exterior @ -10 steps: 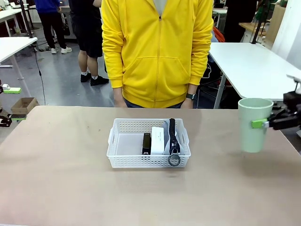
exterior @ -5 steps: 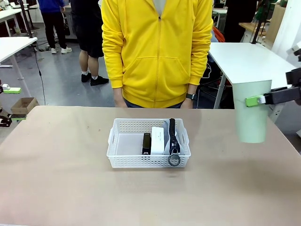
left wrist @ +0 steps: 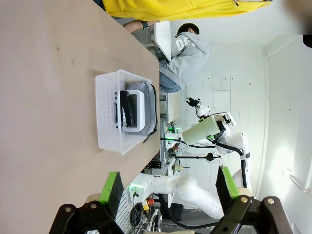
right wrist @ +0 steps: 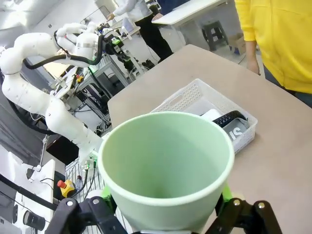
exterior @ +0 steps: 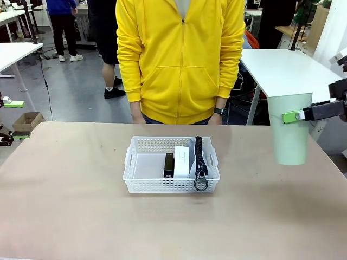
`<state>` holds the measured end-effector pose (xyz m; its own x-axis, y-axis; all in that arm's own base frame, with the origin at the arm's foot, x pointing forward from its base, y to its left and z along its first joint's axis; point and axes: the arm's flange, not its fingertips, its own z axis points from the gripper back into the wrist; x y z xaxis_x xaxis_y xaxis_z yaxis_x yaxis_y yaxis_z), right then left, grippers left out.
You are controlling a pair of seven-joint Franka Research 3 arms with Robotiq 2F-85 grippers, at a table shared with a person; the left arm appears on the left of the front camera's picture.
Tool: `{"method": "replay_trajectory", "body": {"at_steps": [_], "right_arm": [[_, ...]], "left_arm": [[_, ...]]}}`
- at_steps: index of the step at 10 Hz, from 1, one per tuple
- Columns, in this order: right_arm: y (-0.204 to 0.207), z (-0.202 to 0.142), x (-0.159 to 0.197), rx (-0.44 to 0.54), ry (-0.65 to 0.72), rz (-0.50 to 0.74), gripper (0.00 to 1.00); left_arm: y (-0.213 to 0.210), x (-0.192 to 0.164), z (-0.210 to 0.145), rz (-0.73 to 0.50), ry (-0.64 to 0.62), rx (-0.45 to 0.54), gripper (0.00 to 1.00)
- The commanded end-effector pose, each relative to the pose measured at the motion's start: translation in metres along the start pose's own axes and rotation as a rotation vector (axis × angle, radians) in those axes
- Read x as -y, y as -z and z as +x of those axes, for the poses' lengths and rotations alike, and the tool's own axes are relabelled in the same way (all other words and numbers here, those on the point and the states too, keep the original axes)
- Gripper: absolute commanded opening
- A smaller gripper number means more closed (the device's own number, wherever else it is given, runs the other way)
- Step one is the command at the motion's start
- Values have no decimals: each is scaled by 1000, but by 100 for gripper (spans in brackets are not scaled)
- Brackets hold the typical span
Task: Efficiently arrange items inside the basket to fit them all.
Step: Pick up the Reusable plastic cup and place it inside the Organizing basket.
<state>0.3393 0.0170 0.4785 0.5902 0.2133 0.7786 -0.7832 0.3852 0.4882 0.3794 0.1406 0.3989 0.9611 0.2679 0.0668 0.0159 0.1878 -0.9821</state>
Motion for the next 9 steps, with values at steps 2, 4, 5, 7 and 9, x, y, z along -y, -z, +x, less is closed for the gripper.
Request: {"method": "replay_trajectory", "body": {"at_steps": [2,4,5,7,9], "right_arm": [[0,0,0,0,0,0,92],[68,42,-30,-133,76,7,92],[114,65,-45,-176,180,-3,92],[189,85,-66,-234,284,-14,92],[272,98,-75,-206,408,-193,92]], "left_arm": [[0,2,-3,4,-6,-3,100],[0,2,-3,4,-6,-3,100],[0,2,-3,4,-6,-3,100],[0,2,-3,4,-6,-3,100],[0,2,-3,4,-6,-3,100]]}}
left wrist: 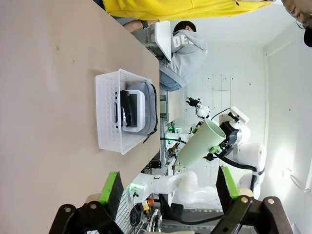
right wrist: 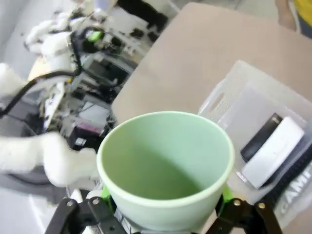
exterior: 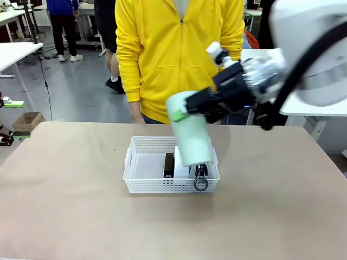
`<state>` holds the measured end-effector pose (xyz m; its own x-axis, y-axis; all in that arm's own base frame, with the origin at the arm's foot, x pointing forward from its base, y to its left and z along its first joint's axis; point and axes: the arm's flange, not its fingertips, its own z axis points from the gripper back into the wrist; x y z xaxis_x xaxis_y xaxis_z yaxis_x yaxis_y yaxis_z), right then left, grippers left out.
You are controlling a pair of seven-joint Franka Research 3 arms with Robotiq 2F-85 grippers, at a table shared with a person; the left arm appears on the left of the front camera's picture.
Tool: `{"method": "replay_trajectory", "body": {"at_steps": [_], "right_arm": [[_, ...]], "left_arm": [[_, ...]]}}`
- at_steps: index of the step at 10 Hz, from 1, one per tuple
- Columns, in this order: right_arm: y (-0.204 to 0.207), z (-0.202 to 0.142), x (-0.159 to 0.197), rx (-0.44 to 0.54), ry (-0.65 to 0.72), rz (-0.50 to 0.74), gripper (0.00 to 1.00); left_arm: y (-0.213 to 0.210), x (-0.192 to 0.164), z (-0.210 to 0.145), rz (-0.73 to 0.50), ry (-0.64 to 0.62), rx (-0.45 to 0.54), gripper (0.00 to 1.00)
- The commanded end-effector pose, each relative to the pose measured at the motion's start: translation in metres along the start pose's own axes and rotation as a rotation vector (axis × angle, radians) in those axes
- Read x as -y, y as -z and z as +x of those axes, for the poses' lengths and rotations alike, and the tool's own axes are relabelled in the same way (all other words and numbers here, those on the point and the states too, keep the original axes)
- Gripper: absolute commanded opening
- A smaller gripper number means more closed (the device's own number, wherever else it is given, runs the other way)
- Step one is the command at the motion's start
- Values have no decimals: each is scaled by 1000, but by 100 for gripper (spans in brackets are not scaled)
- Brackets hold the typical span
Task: Efficiently arrange items inside the basket to fit them all.
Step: Pick up the Reusable plastic cup and place it inside the Organizing basket.
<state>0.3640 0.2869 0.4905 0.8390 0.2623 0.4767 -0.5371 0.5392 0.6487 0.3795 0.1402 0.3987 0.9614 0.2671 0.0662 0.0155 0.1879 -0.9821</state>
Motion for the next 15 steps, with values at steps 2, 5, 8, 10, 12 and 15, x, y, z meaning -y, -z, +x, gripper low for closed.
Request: {"method": "replay_trajectory", "body": {"at_steps": [2,5,8,10,12,15], "right_arm": [[95,46,5,-14,164,-250,92],[141,65,15,-29,256,-378,92],[139,29,35,-19,189,-344,92],[140,37,39,-21,210,-363,92],[101,31,27,125,355,-368,92],[90,49,14,136,505,-404,92]], "left_arm": [[-1,2,-3,3,-5,-2,100],[-1,2,-3,3,-5,-2,100],[-1,2,-3,3,-5,-2,100],[-1,2,-3,3,-5,-2,100],[-1,2,-3,3,-5,-2,100],[-1,2,-3,3,-5,-2,100]]}}
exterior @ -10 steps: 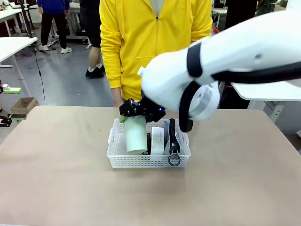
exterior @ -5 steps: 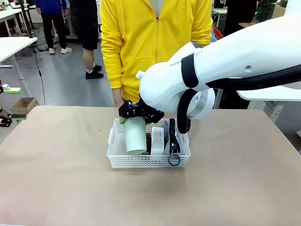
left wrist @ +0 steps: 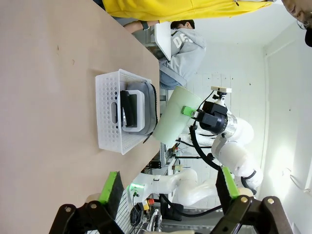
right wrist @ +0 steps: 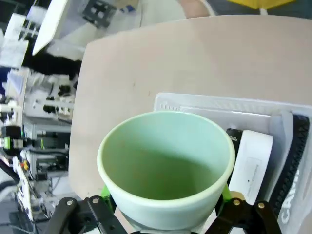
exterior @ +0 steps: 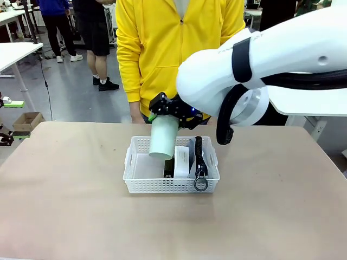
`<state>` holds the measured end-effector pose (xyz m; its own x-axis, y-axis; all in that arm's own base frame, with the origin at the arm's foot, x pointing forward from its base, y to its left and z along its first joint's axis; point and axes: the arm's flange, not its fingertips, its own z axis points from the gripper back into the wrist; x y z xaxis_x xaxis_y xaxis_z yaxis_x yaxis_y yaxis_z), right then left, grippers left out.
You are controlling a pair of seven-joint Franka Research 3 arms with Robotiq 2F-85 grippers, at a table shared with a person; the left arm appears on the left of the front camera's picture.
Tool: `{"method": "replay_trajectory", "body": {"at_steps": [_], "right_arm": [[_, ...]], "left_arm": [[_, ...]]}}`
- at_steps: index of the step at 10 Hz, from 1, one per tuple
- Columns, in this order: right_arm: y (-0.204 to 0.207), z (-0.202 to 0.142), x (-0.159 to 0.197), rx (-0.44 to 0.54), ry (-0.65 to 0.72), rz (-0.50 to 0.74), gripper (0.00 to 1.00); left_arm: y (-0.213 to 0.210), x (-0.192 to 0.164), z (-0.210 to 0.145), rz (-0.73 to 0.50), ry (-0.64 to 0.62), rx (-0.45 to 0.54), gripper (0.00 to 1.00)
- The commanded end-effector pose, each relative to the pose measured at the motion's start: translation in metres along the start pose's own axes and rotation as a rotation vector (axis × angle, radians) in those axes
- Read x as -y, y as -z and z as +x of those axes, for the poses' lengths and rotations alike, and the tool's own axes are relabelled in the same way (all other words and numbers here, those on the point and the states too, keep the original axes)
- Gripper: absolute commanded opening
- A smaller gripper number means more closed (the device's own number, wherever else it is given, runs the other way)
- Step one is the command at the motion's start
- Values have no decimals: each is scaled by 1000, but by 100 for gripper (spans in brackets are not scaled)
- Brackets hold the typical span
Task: Efficiently arrange items inside the basket to fit them all.
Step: Pick up the Reusable plastic cup and place it inside the Organizing basket.
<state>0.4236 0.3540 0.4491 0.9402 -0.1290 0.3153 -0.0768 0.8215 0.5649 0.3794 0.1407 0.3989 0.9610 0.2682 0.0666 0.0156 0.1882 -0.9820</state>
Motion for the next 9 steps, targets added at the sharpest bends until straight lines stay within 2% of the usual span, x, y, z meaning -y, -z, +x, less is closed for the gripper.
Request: {"method": "replay_trajectory", "body": {"at_steps": [1,3,9], "right_arm": [[10,-1,-16,-49,133,-114,92],[37,6,-22,-85,178,-205,92],[106,26,-26,-232,142,-275,92]], "left_arm": [[0,2,-3,3,-5,-4,100],[0,2,-3,3,-5,-4,100],[0,2,-3,3,-5,-4,100]]}}
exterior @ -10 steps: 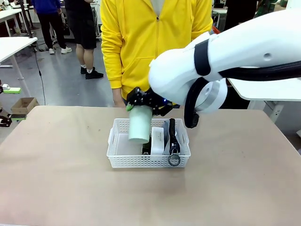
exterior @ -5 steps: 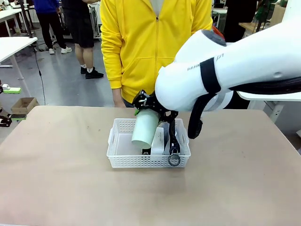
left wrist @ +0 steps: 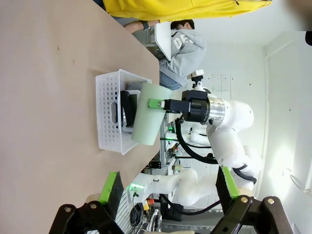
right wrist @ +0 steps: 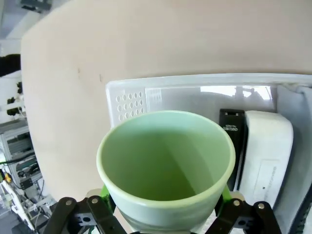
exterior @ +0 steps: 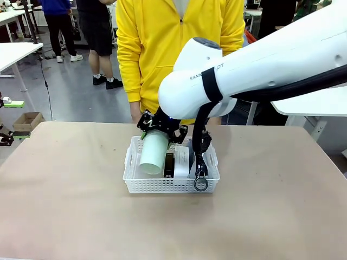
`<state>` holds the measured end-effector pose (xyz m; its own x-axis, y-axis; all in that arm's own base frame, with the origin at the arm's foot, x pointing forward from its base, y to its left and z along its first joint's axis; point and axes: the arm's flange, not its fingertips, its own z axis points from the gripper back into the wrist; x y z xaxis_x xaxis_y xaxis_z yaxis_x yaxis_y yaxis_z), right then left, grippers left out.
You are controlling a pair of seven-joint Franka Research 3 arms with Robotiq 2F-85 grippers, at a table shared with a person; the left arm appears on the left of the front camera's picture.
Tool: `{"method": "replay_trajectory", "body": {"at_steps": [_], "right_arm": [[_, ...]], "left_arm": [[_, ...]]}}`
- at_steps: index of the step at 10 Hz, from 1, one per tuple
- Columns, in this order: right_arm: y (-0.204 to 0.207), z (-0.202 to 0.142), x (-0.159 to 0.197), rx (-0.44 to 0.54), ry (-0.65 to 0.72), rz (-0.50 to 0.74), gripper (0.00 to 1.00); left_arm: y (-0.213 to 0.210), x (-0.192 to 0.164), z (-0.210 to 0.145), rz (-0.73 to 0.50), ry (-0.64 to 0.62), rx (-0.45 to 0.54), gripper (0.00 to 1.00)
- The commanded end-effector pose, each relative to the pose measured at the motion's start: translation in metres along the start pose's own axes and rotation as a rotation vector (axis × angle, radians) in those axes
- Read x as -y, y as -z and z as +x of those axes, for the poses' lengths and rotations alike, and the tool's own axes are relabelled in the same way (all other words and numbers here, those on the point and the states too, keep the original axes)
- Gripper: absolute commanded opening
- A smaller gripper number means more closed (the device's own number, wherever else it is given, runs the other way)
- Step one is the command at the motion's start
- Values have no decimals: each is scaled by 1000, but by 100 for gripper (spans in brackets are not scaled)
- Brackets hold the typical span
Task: Efficiently arrange items inside the basket to fit them all.
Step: Pick up the Reusable plastic cup and place it inside the Organizing basket.
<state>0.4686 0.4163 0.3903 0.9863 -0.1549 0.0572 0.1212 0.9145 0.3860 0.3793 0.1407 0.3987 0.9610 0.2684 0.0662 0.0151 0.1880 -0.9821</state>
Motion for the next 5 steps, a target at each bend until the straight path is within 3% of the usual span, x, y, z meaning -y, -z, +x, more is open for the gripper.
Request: {"method": "replay_trajectory", "body": {"at_steps": [1,5], "right_arm": [[18,13,-15,-34,-4,-55,92],[53,22,-8,-76,-28,-90,92]], "left_arm": [[0,2,-3,3,-5,-4,100],[0,2,-3,3,-5,-4,100]]}}
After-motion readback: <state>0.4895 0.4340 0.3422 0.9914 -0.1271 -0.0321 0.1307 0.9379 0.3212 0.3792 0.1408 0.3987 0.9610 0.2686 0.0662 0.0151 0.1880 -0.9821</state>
